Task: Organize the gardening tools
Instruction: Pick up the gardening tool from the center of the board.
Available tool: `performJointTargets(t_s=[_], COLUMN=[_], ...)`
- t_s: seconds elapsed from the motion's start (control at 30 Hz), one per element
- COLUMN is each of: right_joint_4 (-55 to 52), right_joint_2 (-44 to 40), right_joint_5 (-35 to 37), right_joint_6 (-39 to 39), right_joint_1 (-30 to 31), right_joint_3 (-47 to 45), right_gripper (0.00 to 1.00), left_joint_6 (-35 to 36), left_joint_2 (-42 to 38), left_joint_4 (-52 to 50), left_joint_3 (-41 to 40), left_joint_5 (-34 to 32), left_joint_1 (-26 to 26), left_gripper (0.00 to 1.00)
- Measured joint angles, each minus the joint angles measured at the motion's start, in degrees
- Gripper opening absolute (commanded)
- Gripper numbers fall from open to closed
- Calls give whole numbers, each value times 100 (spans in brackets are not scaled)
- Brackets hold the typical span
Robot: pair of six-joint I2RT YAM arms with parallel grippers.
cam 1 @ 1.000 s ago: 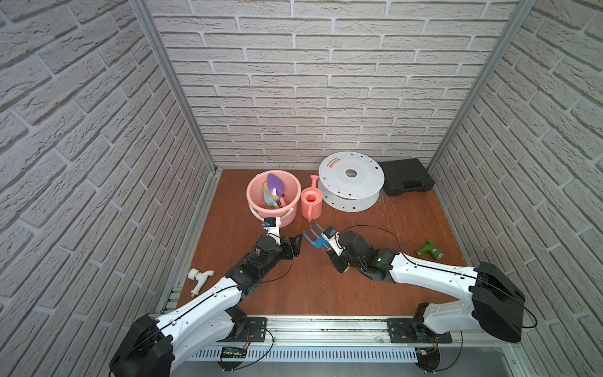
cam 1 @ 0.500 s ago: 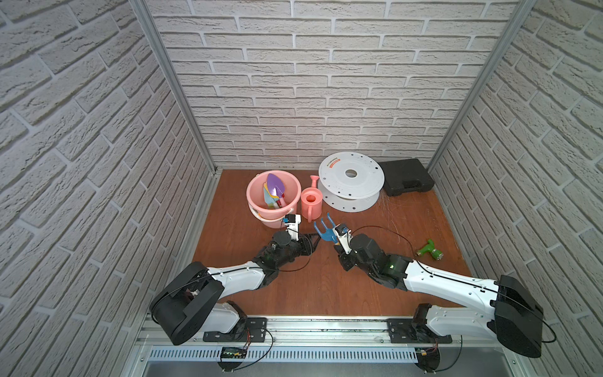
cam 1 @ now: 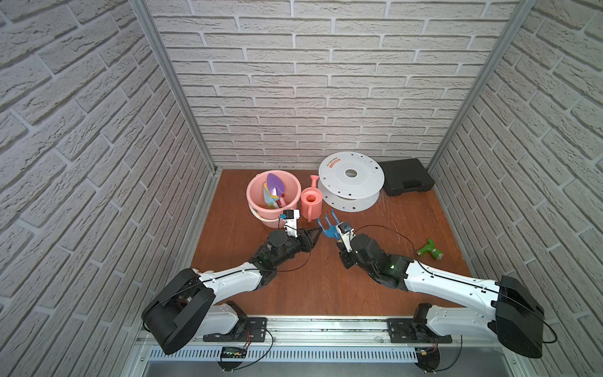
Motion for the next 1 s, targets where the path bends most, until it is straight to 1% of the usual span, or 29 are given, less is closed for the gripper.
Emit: performJointTargets(t_s=[0.2,0.27,0.33,0.37,0.43,0.47,0.63,0.67,0.7,0.73,0.8,0.83,0.9,0.93,0.97,1.0], right_joint_4=[87,94,98,98,90,94,144,146,146,149,157,162,188,203,219,232], right_joint_2=[-44,-114,-170,-184,-181,-184,-184,-186,-184,-186,-195,-216,-302,-356,-413,-483], right_joint_5=[-264,-332,-391,-407,-407,-385,-348,-343,-341,-332,-323,-341,-348,-343,-337,-339], right_joint_6=[-4,-11,-17,-20,-2,7,39,46,46,52,76,79,83,85,105,92], right_joint_1=[2,2,2,2,0,-9,-22,-22,-22,-22,-22,-15,-7,-2,-2,-2], right_joint_3=[-72,-140,-186,-192,-212,-227,-234,-238,-238,-240,-243,-243,-254,-262,-273,-289], right_gripper=[3,3,3,3,3,3,3,7,15,26,53,65,78,88,93,95], left_joint_6=[92,98,90,81,-4,-31,-35,-35,-33,-28,2,96,254,339,433,549], left_joint_2=[212,341,439,476,498,498,507,507,507,507,474,431,299,188,59,-111], left_joint_4=[-15,0,4,7,105,162,177,175,173,157,76,-57,-339,-549,-752,-1032], left_joint_3=[153,221,258,267,295,356,422,426,433,448,490,529,586,634,684,765], left_joint_5=[48,61,72,81,151,195,232,247,256,271,302,293,282,275,267,236], left_joint_1=[-20,-20,-20,-20,-20,-48,-68,-68,-68,-68,-61,-55,31,81,131,184], left_gripper=[31,24,13,9,8,1,0,0,0,0,0,0,0,0,0,0])
